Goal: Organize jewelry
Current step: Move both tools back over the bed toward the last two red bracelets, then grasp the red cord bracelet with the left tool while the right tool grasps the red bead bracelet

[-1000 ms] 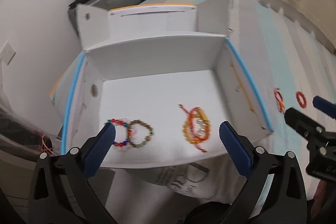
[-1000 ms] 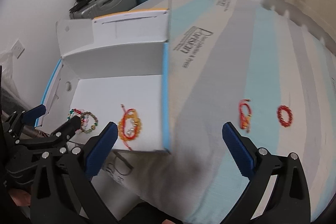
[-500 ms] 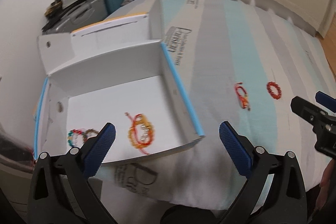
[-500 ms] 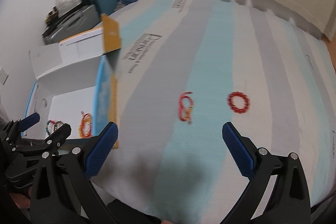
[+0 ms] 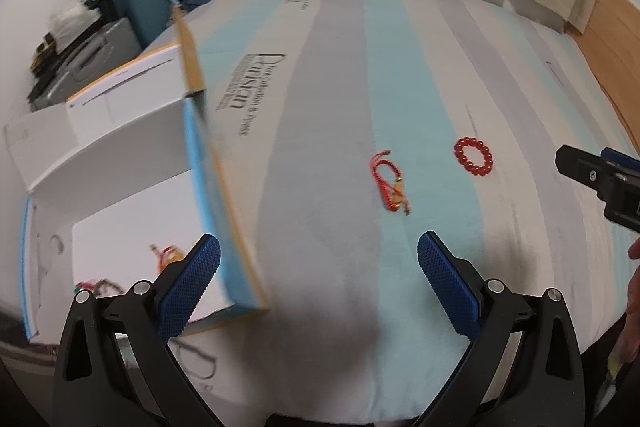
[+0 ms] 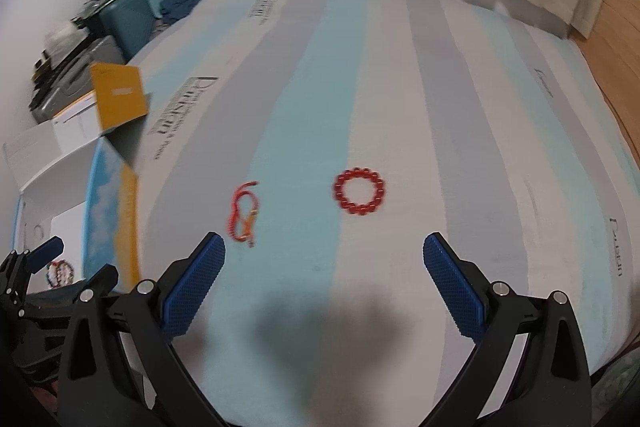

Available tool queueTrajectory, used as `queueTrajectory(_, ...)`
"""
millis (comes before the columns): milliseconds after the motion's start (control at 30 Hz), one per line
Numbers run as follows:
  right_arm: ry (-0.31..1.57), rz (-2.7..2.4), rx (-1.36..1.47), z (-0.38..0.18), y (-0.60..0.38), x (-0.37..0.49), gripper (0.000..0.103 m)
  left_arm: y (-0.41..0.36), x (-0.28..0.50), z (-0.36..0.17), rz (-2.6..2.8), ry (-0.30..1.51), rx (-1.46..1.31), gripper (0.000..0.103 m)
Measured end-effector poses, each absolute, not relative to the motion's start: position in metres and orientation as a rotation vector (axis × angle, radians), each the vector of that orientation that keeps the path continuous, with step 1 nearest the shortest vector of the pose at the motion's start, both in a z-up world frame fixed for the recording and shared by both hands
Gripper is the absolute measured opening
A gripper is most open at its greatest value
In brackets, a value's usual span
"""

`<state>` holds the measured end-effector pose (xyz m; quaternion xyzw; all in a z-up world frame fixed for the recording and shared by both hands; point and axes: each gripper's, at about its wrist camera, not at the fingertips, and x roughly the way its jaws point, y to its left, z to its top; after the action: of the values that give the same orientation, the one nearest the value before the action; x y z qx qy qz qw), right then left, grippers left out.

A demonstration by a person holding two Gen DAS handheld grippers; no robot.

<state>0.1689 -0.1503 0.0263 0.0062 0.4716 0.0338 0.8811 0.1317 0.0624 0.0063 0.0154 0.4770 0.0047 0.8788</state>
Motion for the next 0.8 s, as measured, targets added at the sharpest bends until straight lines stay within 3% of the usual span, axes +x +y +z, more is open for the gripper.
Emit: queueTrajectory(800, 1.153, -0.001, 0.041, -0.111, -0.212, 0.308, 0.095, 0.001, 0.263, -0.129, -0.074, 1.142, 0.052, 0.097)
